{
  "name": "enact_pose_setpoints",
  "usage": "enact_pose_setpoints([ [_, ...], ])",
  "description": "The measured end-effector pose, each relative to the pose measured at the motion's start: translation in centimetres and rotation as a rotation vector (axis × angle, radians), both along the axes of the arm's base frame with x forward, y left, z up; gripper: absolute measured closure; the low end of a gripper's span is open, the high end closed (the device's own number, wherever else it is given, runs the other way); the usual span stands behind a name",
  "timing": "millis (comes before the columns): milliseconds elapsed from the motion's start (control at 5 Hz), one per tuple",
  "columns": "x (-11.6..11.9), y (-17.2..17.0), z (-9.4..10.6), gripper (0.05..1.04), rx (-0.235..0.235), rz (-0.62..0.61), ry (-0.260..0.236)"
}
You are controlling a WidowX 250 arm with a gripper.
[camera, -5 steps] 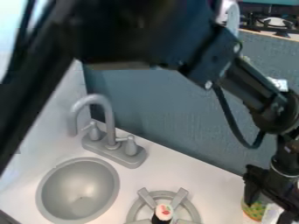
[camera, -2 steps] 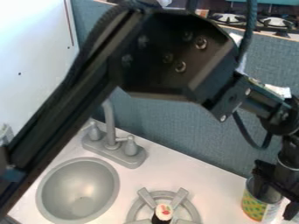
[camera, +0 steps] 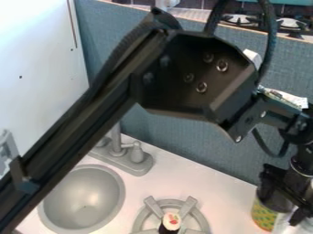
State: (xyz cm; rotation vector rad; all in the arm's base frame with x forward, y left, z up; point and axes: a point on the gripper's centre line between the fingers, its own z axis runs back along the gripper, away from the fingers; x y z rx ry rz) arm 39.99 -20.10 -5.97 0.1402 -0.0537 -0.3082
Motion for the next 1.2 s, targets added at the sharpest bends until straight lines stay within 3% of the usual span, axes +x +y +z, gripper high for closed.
enact_pose_setpoints([
  [200,0.1,2.0,0.4,0.083,0.126,0.138,-0.027],
  [400,0.8,4.7,0.5,0.083,0.354,0.328,-0.071],
  [600,0.6,5.9,0.1,0.083,0.439,0.398,-0.087],
  [1000,1.1,7.8,-0.6,0.083,0.491,0.445,-0.079],
  [1200,-0.2,9.3,-1.4,0.083,0.535,0.419,-0.051],
])
